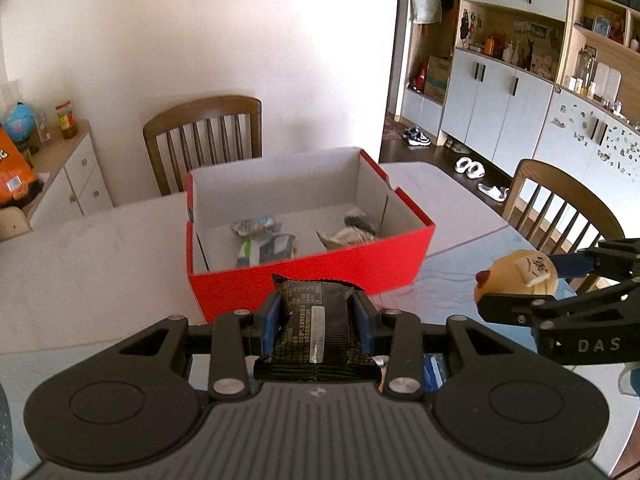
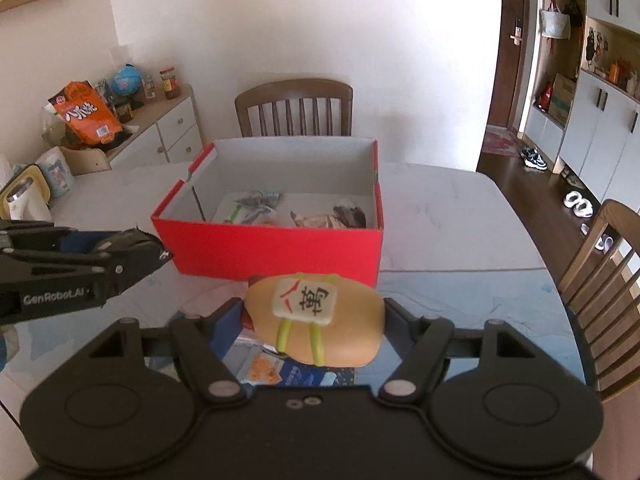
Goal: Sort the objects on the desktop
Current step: 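Lift both held items and carry them toward the red box, then lower the dark packet and orange toy into the red box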
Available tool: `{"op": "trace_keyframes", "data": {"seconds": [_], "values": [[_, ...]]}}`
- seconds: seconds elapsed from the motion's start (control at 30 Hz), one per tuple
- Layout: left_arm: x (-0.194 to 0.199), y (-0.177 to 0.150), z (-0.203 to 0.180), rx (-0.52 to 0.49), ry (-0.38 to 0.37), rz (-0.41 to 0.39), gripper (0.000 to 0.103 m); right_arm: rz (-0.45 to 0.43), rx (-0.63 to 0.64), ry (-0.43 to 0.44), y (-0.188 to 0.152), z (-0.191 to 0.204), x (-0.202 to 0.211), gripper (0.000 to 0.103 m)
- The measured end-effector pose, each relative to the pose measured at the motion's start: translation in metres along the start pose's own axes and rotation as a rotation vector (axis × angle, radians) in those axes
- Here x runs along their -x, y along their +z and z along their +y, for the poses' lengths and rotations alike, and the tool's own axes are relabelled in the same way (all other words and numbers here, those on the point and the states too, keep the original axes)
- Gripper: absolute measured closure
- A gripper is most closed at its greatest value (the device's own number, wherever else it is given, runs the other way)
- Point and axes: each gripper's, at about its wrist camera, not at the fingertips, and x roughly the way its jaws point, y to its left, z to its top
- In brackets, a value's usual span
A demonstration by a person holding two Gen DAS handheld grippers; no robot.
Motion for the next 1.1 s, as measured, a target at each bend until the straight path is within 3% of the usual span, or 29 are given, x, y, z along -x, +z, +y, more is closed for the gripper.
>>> {"op": "trace_keyframes", "data": {"seconds": [0.43, 1.1], "values": [[-0.010, 0.033, 0.016, 0.012, 0.012, -0.018, 0.066, -0.035, 0.025, -0.003, 0.027, 0.010, -0.003, 0.030], [-0.068, 0.085, 0.032, 0.027, 0.112, -0.030, 0.066, -0.079, -0.003, -0.044, 0.078, 0.012, -0.048, 0.030]]}}
